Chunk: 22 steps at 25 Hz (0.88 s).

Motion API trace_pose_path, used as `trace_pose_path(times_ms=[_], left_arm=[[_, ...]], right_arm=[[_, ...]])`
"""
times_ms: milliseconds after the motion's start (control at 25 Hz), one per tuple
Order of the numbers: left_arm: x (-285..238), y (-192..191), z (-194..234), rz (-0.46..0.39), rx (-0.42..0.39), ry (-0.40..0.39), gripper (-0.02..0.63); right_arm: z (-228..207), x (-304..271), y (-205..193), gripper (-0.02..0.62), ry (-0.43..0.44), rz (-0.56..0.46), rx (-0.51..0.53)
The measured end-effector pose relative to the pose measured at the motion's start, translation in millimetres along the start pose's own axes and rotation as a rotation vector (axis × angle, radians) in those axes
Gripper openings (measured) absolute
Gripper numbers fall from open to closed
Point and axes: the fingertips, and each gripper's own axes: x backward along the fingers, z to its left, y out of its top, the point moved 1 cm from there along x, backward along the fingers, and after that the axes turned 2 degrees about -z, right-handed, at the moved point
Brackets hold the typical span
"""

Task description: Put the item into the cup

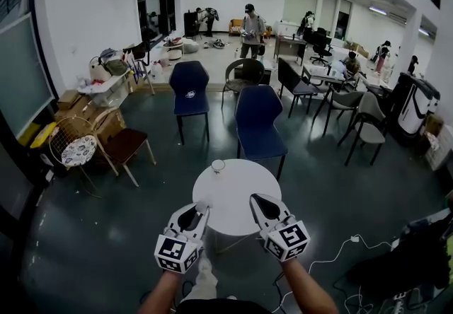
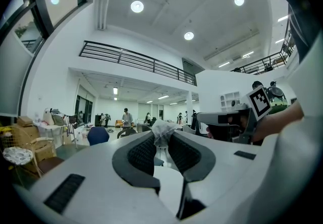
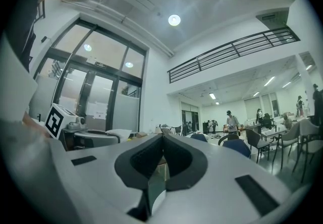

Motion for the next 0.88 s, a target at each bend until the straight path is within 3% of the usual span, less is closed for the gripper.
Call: trace_pose_path(times_ms=[880], left_arm=[[-133.9,-15.1,117.7,0.03,0.007,-0.02,0.084]], right_arm=[[-94.4,-143.7,-22.9,0.017,-0.032,0.016,-0.023]])
